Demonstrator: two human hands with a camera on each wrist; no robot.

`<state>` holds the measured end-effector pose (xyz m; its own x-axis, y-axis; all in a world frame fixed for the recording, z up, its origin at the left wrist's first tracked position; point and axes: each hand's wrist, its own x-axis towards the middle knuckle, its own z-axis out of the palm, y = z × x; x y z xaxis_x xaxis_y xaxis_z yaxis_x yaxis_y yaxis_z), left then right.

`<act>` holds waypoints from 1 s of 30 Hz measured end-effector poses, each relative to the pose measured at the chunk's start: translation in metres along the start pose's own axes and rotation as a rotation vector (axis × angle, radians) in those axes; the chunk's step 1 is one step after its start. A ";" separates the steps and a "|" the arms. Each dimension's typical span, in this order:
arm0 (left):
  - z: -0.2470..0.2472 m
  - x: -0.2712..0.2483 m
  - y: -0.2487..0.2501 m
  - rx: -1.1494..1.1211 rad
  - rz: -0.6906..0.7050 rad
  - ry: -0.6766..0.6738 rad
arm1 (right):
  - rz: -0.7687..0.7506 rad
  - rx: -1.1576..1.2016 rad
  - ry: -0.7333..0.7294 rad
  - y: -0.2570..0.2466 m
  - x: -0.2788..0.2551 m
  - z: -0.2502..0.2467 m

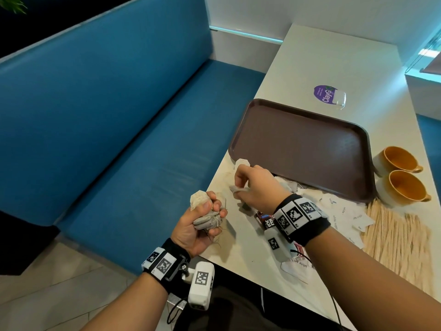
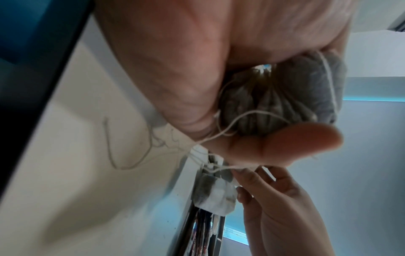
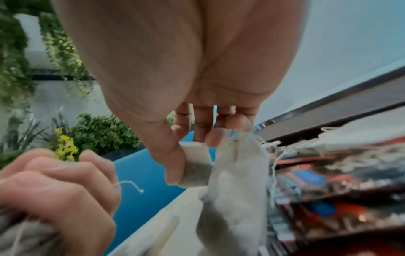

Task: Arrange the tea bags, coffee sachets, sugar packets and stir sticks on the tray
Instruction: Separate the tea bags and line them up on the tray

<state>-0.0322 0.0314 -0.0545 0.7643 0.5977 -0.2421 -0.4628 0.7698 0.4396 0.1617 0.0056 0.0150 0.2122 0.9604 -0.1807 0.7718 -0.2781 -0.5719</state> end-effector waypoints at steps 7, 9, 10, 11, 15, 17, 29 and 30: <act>0.000 0.001 0.000 0.025 -0.006 -0.020 | 0.078 0.070 -0.028 0.008 -0.003 -0.007; 0.000 0.001 0.000 0.024 -0.008 -0.024 | 0.095 0.050 -0.020 0.008 -0.004 -0.009; 0.000 0.001 0.000 0.025 -0.008 -0.024 | 0.108 0.060 -0.010 0.008 -0.004 -0.009; 0.000 0.001 0.000 0.025 -0.009 -0.027 | 0.121 0.080 0.003 0.009 -0.005 -0.010; -0.002 0.002 0.000 0.033 -0.017 -0.036 | 0.160 0.161 0.042 0.012 -0.009 -0.010; -0.002 0.002 0.000 0.029 -0.023 -0.040 | 0.154 0.167 0.043 0.013 -0.010 -0.011; -0.003 0.003 0.001 0.023 0.000 -0.029 | 0.173 0.433 0.063 0.010 -0.002 -0.013; -0.003 0.003 0.001 0.019 0.003 -0.029 | 0.159 0.452 0.059 0.006 -0.001 -0.014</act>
<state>-0.0320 0.0342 -0.0577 0.7758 0.5930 -0.2156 -0.4569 0.7636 0.4563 0.1745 0.0033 0.0224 0.3500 0.9011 -0.2560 0.3915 -0.3889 -0.8339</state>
